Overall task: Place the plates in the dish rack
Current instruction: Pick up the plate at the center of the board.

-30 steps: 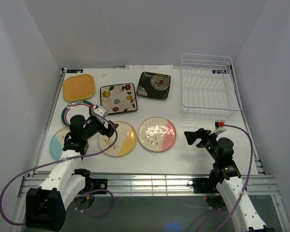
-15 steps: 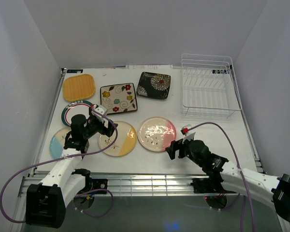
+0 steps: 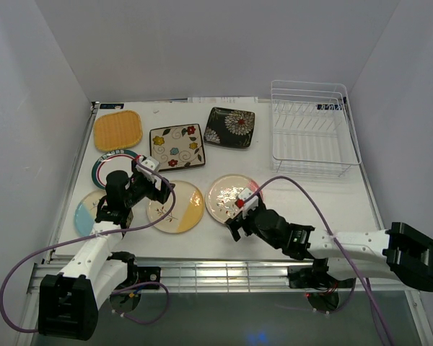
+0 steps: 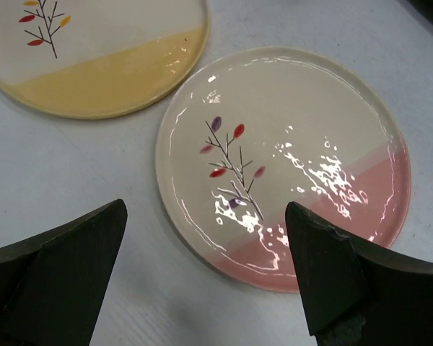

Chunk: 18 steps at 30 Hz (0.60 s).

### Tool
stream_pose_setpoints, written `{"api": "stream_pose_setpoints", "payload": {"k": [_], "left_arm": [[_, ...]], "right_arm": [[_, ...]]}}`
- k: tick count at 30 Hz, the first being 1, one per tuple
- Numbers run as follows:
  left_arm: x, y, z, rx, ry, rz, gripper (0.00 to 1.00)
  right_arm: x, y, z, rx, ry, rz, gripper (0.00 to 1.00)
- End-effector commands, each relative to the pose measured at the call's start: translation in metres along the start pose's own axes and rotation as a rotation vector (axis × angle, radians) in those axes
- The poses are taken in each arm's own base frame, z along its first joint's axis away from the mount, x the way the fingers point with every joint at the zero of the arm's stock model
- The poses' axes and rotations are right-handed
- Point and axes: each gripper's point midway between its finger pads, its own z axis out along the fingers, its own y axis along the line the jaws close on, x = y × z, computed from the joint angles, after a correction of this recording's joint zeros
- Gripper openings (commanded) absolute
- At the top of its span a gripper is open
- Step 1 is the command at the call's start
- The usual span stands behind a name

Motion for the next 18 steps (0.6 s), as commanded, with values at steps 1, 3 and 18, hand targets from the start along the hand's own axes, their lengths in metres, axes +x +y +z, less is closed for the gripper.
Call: {"api": "stream_pose_setpoints", "payload": {"k": [1, 3, 18], "left_arm": [[-0.027, 0.011, -0.002, -0.045, -0.059, 0.021, 0.98], [-0.027, 0.013, -0.002, -0.057, -0.06, 0.012, 0.98], [-0.031, 0.038, -0.004, -0.207, -0.061, -0.054, 0.98]], "right_arm": [[-0.027, 0.009, 0.017, 0.04, -0.009, -0.119, 0.95], [-0.026, 0.014, 0.03, 0.06, 0.037, -0.186, 0.94], [0.012, 0.031, 0.07, 0.055, 0.219, -0.322, 0.73]]}}
